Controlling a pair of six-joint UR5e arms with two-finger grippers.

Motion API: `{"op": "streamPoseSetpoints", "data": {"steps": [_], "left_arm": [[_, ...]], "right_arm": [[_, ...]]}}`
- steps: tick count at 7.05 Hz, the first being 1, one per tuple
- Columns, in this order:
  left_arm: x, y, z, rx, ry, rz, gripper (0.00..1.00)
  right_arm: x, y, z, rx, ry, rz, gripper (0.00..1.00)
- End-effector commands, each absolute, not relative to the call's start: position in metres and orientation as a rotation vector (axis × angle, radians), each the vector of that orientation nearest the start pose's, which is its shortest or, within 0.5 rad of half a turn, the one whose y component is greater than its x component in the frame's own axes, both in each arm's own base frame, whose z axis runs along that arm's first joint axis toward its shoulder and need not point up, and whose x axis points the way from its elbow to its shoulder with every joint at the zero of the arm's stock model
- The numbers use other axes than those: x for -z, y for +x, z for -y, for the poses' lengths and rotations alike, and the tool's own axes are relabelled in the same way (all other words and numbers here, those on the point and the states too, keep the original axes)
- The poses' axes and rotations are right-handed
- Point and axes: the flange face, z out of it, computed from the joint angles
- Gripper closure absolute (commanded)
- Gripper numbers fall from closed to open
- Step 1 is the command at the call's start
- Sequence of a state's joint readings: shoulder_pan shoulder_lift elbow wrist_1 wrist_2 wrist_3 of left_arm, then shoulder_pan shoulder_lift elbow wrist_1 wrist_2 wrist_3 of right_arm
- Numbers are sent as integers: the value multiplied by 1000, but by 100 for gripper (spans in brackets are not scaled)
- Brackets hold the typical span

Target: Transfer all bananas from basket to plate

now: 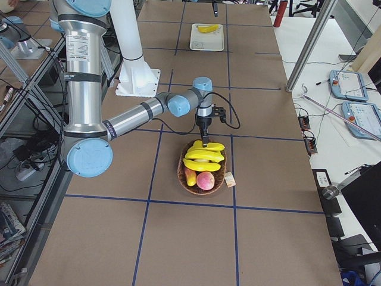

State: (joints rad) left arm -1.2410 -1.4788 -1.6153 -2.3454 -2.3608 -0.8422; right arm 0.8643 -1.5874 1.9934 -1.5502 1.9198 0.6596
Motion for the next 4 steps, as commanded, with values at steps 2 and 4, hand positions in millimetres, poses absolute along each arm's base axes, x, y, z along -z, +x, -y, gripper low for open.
{"op": "streamPoseSetpoints", "data": {"steps": [2, 4], "left_arm": [[-590, 94, 469, 180, 156, -1007, 0], [-590, 94, 469, 180, 157, -1007, 0]], "right_arm": [[-482, -237, 430, 131, 102, 525, 28], [-485, -235, 430, 128, 97, 525, 28]]}}
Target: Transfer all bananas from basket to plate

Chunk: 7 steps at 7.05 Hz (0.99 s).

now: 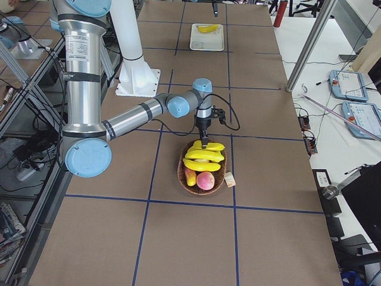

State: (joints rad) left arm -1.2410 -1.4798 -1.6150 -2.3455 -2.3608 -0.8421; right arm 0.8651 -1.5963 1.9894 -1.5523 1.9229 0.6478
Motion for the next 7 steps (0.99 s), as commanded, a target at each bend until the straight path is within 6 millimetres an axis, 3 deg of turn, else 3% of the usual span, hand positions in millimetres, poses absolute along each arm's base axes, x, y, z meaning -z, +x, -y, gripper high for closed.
{"op": "streamPoseSetpoints", "data": {"steps": [1, 5, 6, 7], "left_arm": [[-589, 94, 469, 179, 159, -1008, 0], [-585, 96, 472, 175, 166, -1012, 0], [-584, 96, 472, 175, 166, -1012, 0], [-585, 95, 472, 176, 165, -1011, 0]], "right_arm": [[-486, -235, 430, 127, 94, 522, 28], [-497, -237, 431, 125, 77, 511, 29], [-496, -238, 431, 125, 79, 510, 33], [-496, -238, 431, 125, 79, 510, 50]]}}
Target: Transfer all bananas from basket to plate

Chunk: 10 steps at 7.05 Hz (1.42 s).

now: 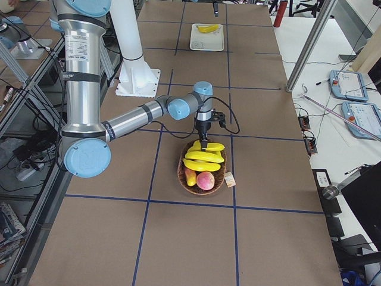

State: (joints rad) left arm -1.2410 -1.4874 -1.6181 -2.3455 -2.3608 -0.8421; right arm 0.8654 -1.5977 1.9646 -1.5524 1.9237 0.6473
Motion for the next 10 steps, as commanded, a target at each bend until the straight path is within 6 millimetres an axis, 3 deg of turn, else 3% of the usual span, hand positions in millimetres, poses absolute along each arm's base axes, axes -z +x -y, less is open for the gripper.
{"op": "streamPoseSetpoints", "data": {"steps": [1, 2, 4, 5, 6, 8, 9, 10], "left_arm": [[-585, 95, 472, 177, 166, -1011, 0], [-585, 95, 471, 175, 164, -1012, 0], [-583, 95, 472, 179, 166, -1014, 0], [-582, 95, 472, 180, 166, -1014, 0], [-582, 95, 471, 179, 165, -1016, 0], [-583, 97, 472, 180, 161, -1015, 0], [-575, 99, 477, 177, 168, -1026, 0], [-554, 105, 492, 170, 192, -1048, 0]], "right_arm": [[-495, -237, 431, 124, 77, 513, 77], [-494, -234, 432, 120, 77, 516, 98], [-479, -206, 435, 160, 60, 512, 100], [-454, -171, 433, 195, 26, 501, 100], [-417, -160, 439, 239, 9, 542, 100], [-356, -187, 457, 276, 10, 718, 100], [-323, -202, 468, 287, 23, 790, 99], [-280, -216, 473, 272, 46, 883, 98]]}}
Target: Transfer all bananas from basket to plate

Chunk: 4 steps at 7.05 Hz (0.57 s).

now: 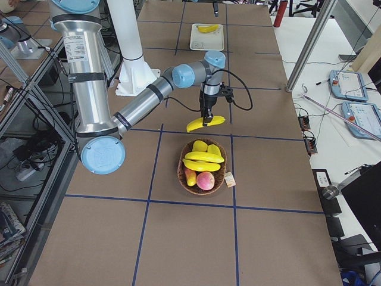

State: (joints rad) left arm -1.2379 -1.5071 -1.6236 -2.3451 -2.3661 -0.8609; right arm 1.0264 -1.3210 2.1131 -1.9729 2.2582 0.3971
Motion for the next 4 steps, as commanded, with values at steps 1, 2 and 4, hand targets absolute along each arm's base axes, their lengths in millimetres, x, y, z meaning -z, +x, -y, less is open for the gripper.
{"op": "streamPoseSetpoints", "data": {"steps": [1, 2, 4], "left_arm": [[-518, 116, 514, 207, 196, -1095, 0], [-481, 134, 532, 271, 165, -1149, 0], [-398, 175, 558, 364, 101, -1259, 0]], "right_arm": [[-250, -245, 467, 240, 73, 957, 99], [-233, -288, 455, 212, 77, 1024, 98], [-197, -340, 430, 116, 93, 1104, 98]]}}
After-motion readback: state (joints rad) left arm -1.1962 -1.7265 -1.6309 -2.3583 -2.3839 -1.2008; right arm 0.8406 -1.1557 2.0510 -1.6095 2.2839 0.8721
